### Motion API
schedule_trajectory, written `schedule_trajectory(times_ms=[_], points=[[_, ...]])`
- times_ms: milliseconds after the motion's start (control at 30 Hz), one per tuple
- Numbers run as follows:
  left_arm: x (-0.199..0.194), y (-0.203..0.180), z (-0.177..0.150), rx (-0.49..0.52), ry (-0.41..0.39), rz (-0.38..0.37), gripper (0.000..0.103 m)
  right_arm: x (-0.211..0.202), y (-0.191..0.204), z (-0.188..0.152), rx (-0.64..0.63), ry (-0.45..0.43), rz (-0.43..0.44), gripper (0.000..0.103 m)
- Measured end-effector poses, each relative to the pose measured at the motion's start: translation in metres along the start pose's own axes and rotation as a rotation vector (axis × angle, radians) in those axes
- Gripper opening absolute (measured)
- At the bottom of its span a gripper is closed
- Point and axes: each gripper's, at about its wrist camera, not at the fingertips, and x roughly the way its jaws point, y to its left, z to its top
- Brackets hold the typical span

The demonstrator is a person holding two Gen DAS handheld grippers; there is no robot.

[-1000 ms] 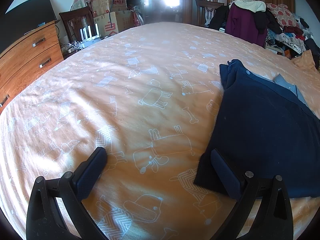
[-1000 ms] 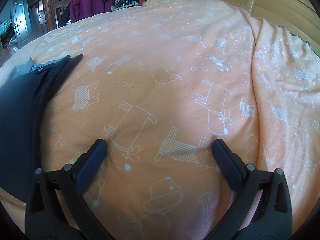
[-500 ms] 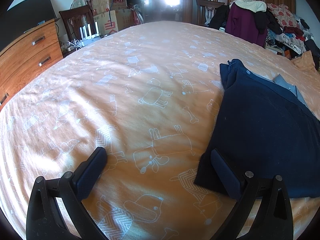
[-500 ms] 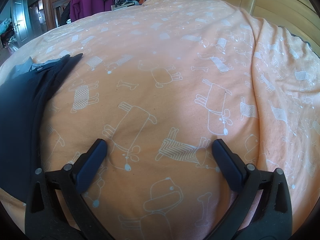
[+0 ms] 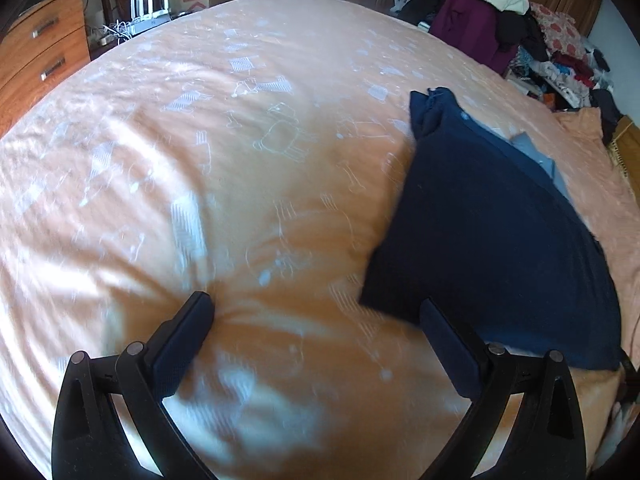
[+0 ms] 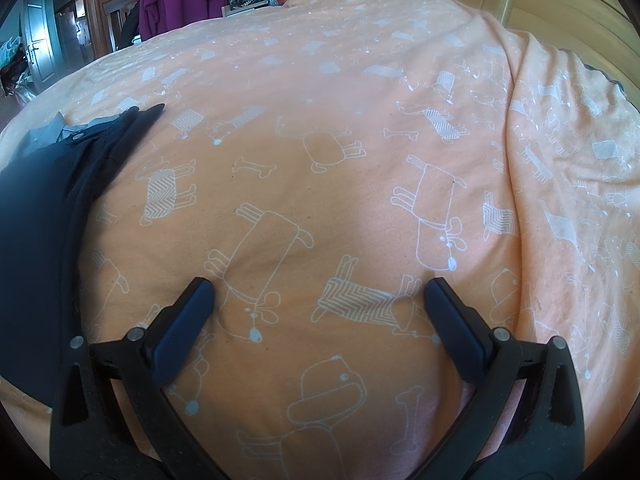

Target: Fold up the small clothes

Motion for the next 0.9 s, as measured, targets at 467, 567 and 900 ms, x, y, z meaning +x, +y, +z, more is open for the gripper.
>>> schedule_trajectory(times_ms=[467,567,900], points=[[-0.014,-0.016,-0.025,-0.319,-0.010,-0.561,0.069,0.000,0.000,0.000,-0.001,-0.001,0.001,0.103],[-0.001,-0.009,-0.026,-0.418,-0.011,-0.550,0.068,0.000,0.000,0.000,-0.001,-0.001,0.001,0.103],[0.031,0.000,-0.002,-0.543,-0.050,-0.633,0.070,0.003,-0.002,0.002,0.014,0.044,0.024,0.103]])
